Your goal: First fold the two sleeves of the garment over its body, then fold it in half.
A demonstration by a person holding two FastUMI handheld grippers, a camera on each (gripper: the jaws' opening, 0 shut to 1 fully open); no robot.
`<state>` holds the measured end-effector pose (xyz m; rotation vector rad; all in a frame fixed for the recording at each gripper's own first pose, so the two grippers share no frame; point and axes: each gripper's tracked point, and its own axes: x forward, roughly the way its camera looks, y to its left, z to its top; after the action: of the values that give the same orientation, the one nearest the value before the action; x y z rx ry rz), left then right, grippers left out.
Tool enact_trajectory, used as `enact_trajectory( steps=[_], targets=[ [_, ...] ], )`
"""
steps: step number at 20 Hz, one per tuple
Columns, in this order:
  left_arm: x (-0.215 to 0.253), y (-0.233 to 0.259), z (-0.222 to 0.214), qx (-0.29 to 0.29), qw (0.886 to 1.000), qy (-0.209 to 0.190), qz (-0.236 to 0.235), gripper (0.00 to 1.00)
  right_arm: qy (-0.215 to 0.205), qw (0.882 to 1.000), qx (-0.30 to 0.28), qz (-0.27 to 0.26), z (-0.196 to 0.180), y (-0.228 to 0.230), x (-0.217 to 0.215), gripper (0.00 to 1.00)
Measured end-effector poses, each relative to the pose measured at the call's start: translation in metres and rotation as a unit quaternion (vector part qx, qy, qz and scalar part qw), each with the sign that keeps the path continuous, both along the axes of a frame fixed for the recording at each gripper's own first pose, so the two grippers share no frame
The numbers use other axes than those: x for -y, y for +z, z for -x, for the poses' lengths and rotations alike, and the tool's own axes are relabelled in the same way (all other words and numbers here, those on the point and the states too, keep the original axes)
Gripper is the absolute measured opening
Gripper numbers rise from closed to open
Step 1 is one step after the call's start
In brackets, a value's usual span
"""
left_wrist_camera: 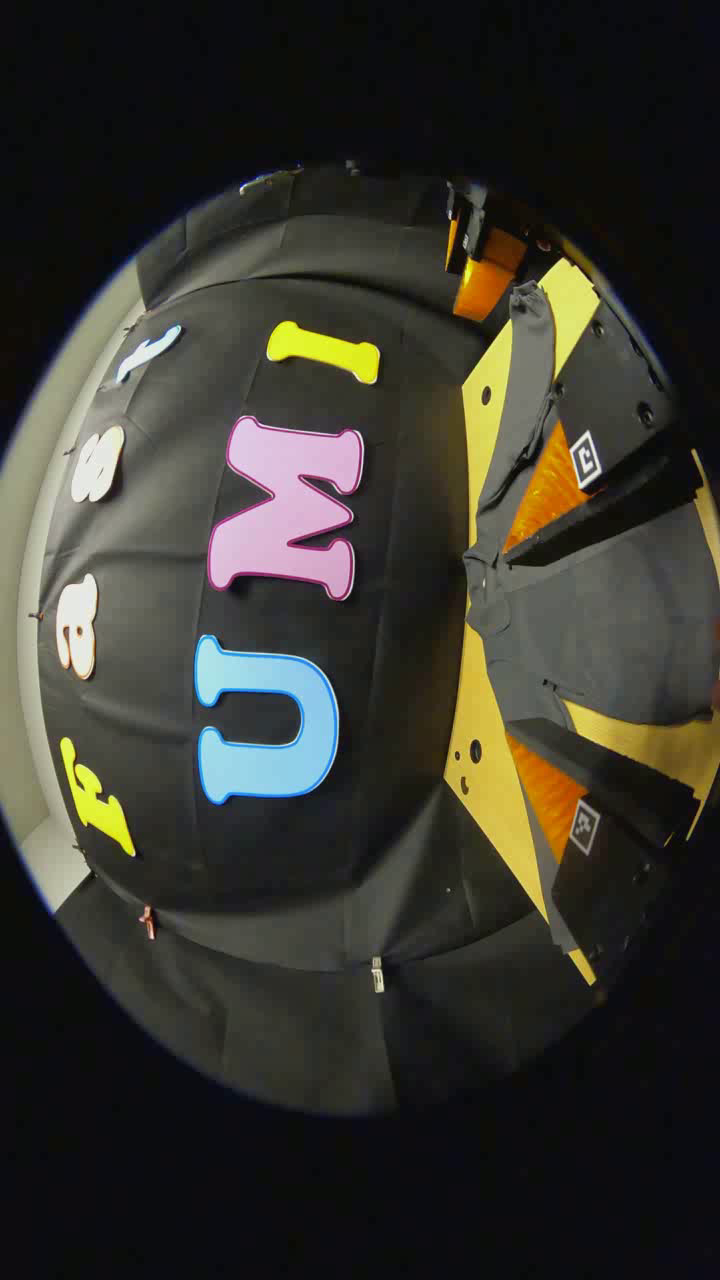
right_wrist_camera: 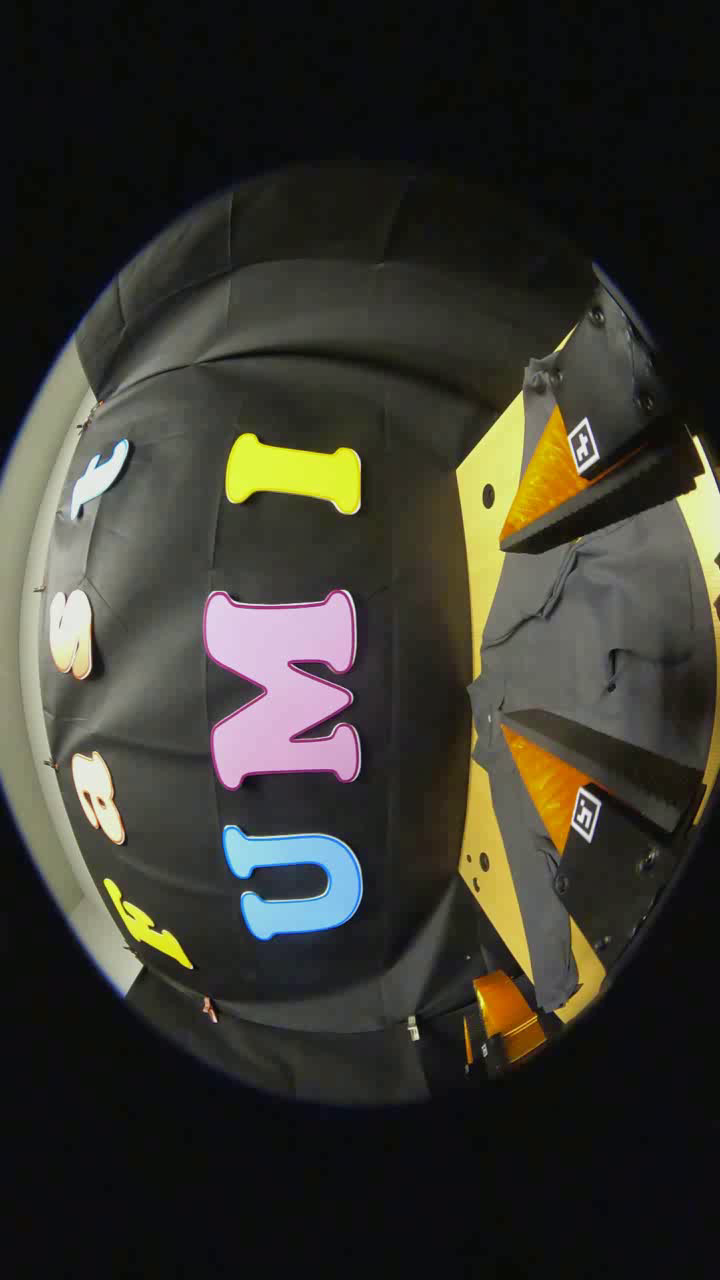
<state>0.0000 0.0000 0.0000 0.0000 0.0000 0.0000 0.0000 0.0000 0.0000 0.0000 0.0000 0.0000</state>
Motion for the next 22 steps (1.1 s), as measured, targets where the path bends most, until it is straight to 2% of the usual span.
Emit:
enact_trajectory(
  steps=[7, 14, 19, 22],
  targets=[
    [-0.007, -0.002, -0.016, -0.005, 1.000, 0.025, 0.012, 0.97, 0.014, 1.000, 0.022, 0.007, -0.018, 0.015, 0.010, 0.97],
    [-0.009, -0.011, -0.024, 0.002, 0.998, 0.068, -0.003, 0.97, 0.062, 0.998, 0.025, -0.011, -0.053, 0.014, 0.016, 0.97],
    [0.000, -0.014, -0.030, -0.004, 0.997, 0.072, 0.002, 0.96, 0.048, 0.999, -0.008, -0.011, -0.069, -0.008, 0.036, 0.98],
    [0.009, -0.017, -0.036, -0.007, 0.998, 0.065, -0.017, 0.97, 0.035, 0.999, -0.022, -0.011, -0.082, -0.017, 0.046, 0.98]
  ],
)
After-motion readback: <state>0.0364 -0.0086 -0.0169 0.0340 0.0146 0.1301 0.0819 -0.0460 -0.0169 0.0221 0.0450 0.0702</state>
